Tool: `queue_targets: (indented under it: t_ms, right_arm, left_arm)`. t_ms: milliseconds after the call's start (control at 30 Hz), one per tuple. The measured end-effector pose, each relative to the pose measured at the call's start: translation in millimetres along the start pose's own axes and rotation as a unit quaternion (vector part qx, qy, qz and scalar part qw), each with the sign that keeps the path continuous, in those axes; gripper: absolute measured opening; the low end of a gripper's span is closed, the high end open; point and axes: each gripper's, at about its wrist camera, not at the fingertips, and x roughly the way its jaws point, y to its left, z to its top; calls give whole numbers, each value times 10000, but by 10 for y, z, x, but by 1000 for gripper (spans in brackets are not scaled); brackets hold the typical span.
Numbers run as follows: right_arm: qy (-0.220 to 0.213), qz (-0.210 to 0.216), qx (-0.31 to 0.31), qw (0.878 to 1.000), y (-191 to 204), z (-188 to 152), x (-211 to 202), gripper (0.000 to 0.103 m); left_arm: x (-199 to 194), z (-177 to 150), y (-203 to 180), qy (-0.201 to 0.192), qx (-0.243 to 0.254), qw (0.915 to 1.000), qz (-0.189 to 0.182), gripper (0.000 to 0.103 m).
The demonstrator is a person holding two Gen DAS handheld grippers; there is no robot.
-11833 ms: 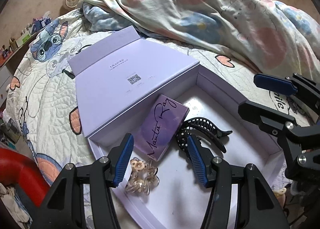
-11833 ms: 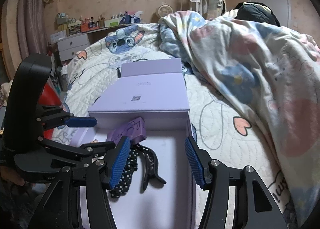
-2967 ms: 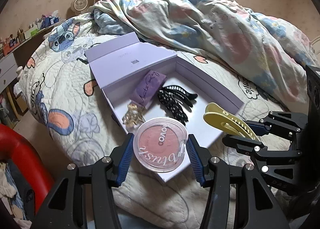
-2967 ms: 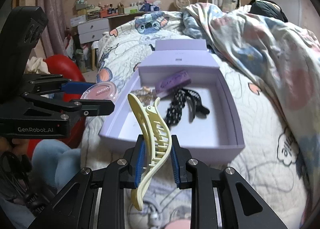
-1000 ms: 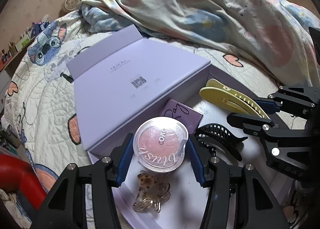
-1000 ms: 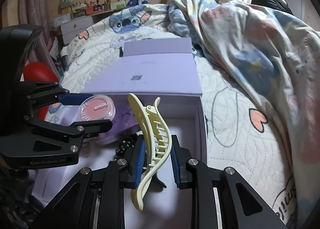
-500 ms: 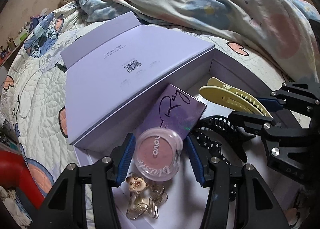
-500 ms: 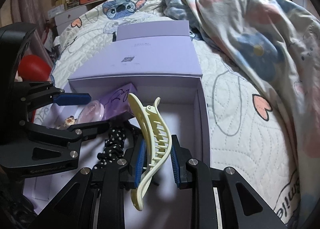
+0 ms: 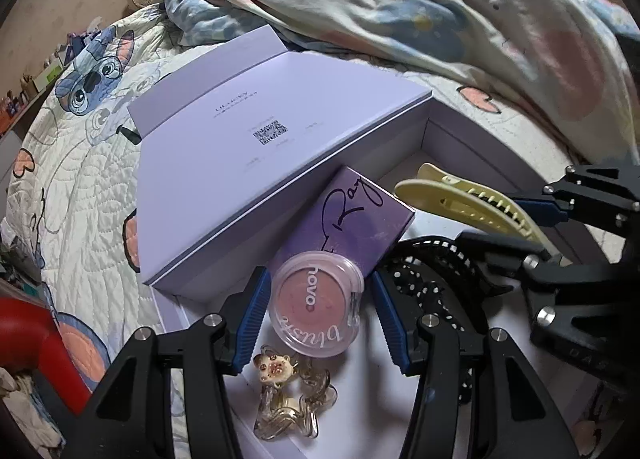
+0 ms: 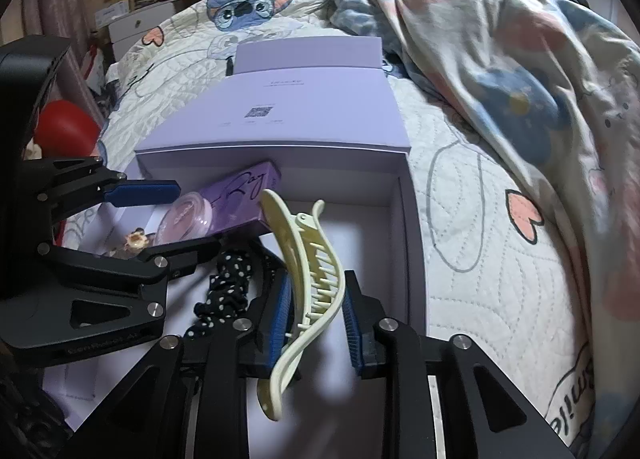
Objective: Organize rigid objects
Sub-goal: 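Lower the blush case and claw clip into the lavender box, then open both grippers to release the items and withdraw from the box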
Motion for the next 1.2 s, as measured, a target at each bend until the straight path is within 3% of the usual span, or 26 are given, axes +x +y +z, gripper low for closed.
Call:
queue_targets:
  t_ms: [67, 333, 467, 600, 667, 767, 800, 967, 1200]
  right_arm:
    - [-35, 30, 45, 10000, 3, 4, -23, 41]
    - [-35, -58, 169, 9998, 9, 4, -97, 41]
    - [-89, -126, 155, 9998, 20, -15, -188, 42]
    - [-142, -186, 181, 9996, 10, -31, -269, 50]
    - [-155, -205, 186, 9995, 9, -35, -301, 50]
    - [-180, -245, 193, 9994, 10, -44, -355, 53]
    - [-193, -252, 195, 9993, 9, -49, -375, 54]
    - [-262, -338, 207, 9989, 5, -76, -498, 59]
    - [-437, -370, 239, 9981, 35, -113, -698, 77]
  left_arm:
    - [-42, -9, 19, -75, -58, 10000, -12, 52]
    - [-271, -7, -7, -468, -12, 9989, 11, 52]
    - [-271, -12, -43, -318, 113, 9994, 33, 52]
    - [-246, -47, -74, -129, 124, 9998, 72, 53]
    - [-254, -64, -73, -99, 92, 9999, 107, 60]
    - [-278, -75, -56, -85, 22, 9999, 143, 91]
    - [-294, -83, -52, -104, 0, 9998, 197, 96]
    - [-386, -90, 24, -154, -196, 9994, 233, 98]
    - [-594, -116, 44, -322, -271, 9985, 357, 98]
